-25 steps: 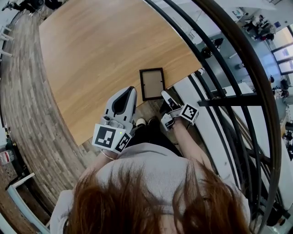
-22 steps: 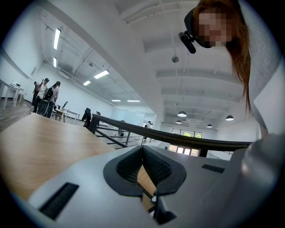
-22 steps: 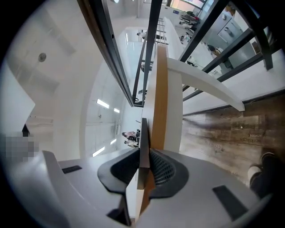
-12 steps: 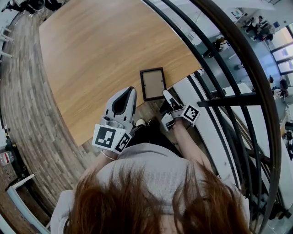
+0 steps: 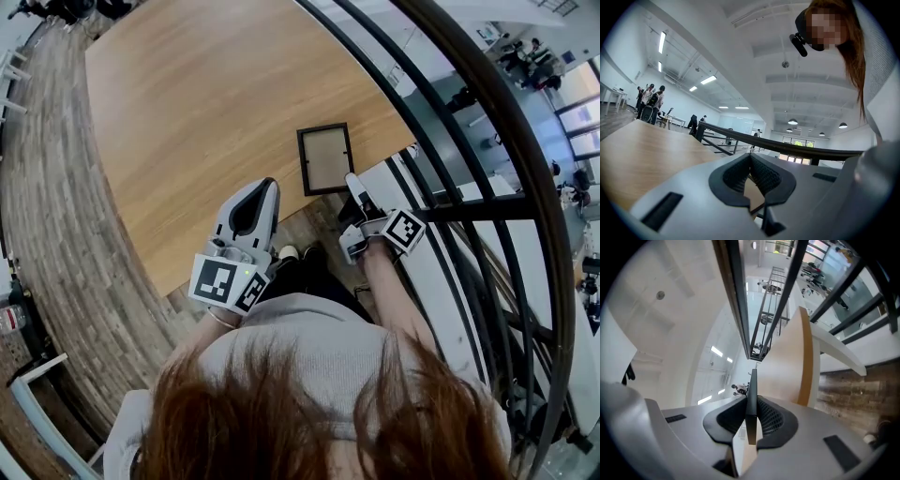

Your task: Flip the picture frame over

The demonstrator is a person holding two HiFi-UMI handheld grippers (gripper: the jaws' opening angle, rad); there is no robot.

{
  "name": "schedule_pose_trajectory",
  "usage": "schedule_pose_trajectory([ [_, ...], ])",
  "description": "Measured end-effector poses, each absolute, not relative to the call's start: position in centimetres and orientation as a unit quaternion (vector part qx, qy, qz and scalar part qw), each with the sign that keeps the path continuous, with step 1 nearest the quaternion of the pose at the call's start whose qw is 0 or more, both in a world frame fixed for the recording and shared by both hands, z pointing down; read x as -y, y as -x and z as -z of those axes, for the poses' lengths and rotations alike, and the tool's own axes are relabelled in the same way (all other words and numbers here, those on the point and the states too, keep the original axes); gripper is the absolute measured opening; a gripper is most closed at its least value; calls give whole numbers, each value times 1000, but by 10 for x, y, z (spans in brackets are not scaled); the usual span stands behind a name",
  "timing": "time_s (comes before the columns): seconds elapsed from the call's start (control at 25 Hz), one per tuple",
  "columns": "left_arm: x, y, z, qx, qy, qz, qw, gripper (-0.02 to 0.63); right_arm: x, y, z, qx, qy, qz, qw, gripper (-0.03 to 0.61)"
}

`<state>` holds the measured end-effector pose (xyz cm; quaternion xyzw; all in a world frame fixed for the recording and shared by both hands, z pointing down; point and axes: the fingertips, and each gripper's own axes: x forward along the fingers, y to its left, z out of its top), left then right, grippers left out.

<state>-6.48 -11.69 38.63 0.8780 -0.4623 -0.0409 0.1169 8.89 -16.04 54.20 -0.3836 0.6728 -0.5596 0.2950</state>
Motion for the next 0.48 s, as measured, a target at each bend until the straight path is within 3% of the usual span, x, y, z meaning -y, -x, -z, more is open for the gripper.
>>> schedule_pose_trajectory([
  [0.24, 116, 71, -385, 467, -875, 44, 118, 6, 172, -108, -512, -705, 459, 488, 234, 84],
  [0.48, 119, 79, -385, 472, -872, 49, 122, 6, 176, -99, -492, -763, 531, 360, 73, 84],
])
